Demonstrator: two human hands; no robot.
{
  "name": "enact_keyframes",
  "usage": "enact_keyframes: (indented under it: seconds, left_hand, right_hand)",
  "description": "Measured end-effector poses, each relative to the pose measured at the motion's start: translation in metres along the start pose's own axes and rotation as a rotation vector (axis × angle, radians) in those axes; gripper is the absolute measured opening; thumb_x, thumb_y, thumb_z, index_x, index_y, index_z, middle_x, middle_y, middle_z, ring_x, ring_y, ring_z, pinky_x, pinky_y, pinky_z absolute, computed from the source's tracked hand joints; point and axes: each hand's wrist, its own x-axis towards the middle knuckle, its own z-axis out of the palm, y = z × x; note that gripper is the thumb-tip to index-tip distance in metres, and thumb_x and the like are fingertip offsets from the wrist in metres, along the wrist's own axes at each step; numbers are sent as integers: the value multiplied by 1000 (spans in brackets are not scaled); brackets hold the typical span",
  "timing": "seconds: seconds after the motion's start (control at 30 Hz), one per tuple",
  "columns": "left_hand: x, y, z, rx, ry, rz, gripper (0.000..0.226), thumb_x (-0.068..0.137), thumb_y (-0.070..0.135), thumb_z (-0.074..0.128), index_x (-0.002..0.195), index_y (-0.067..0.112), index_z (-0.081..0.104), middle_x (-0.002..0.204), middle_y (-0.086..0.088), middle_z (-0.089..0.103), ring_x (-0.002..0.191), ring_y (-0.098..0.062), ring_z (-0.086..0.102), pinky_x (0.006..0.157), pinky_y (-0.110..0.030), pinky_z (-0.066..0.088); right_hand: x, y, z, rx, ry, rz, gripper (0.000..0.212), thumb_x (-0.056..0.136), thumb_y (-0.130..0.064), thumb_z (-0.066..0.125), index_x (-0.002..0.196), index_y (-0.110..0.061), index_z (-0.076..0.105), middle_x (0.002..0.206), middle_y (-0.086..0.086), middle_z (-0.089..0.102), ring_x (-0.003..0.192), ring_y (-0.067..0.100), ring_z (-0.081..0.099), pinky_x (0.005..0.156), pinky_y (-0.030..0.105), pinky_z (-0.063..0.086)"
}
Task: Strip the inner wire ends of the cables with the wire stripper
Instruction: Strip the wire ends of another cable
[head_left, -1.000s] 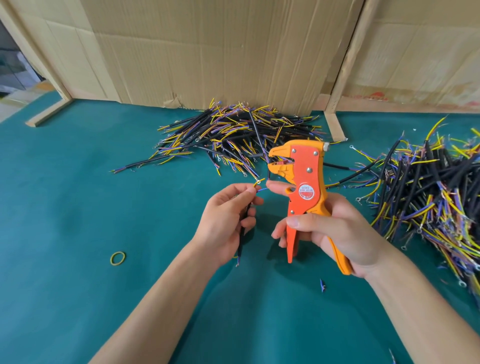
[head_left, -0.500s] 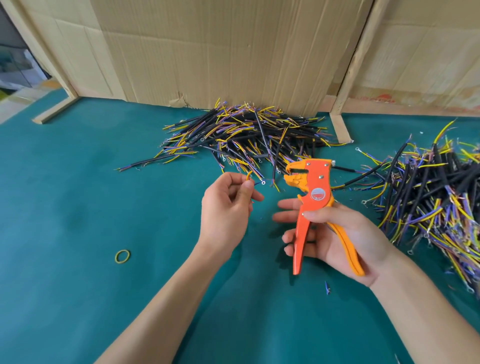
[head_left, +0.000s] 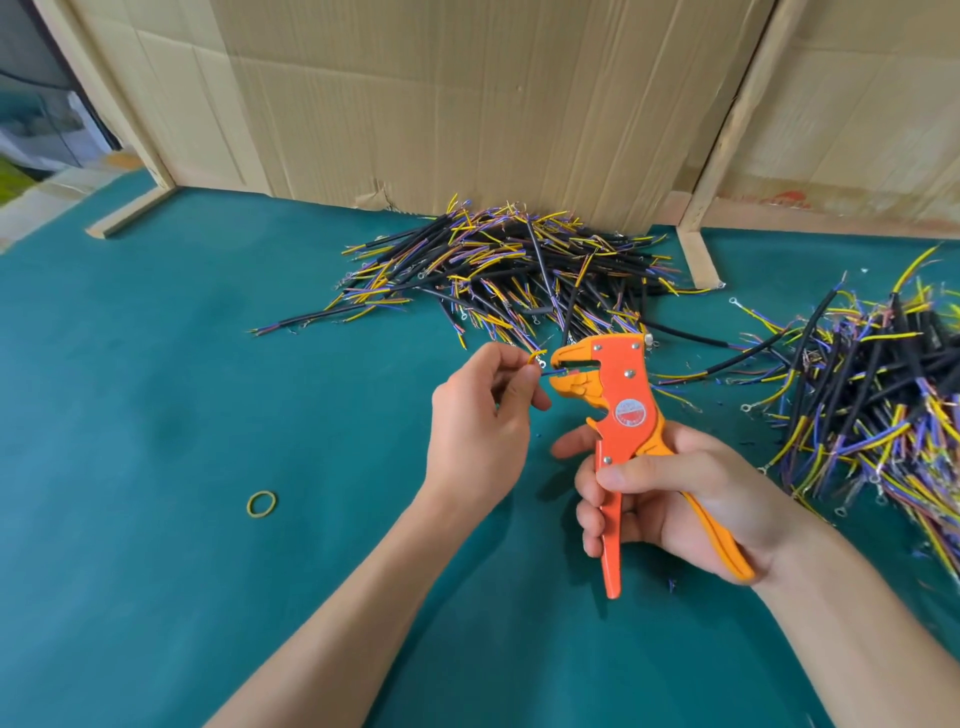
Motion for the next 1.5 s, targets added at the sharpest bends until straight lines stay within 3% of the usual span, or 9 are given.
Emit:
enact_keyframes:
  seconds: [0.27,0.43,0.73,0.93,1.23,1.5]
  left_hand:
    - [-1,2,0,0,-2,-1,14,101,14,58,88,20,60,68,10,69,57,-11,52,60,-32,48]
    - [0,1,0,-2,-2,-1,15,101,13,58,88,21,59,68,11,69,57,-12,51,60,-36,48]
    - [-1,-1,0,-57,-6,3,14,101,11,56,89,17,59,70,8,69,55,-14,48,55,-31,45]
    - [-1,-1,1,-71,-11,3,13,102,11,55,90,15,59,70,7,69,55,-16,48,55,-32,44]
    - [-1,0,1,-85,-16,19,12,102,10,56,90,14,59,70,6,69,55,-15,48,55,-33,44]
    - [-2,1,2,-183,-110,-12,14,100,0,51,98,12,58,80,-2,74,59,-17,53,59,-28,44]
  right_hand:
    - [1,0,3,15,34,-18,19,83,-9,70,101,-2,73,71,16,51,58,29,54,55,42,52]
    - [1,-1,4,-2,23,-14,10,84,-15,71,87,-6,66,68,15,49,53,28,50,52,40,49]
    - [1,1,2,16,-5,-19,13,86,-13,71,86,-6,60,70,16,48,56,29,50,55,40,50]
    - [2,2,2,23,0,-27,23,71,-9,80,88,-7,64,69,15,48,56,30,50,55,41,50]
    - [2,1,4,-19,17,-29,18,82,-11,75,79,-9,57,66,11,44,50,25,46,50,37,45]
    - [6,3,11,-1,165,-104,44,77,-19,77,64,-14,35,53,4,24,34,13,25,37,18,28]
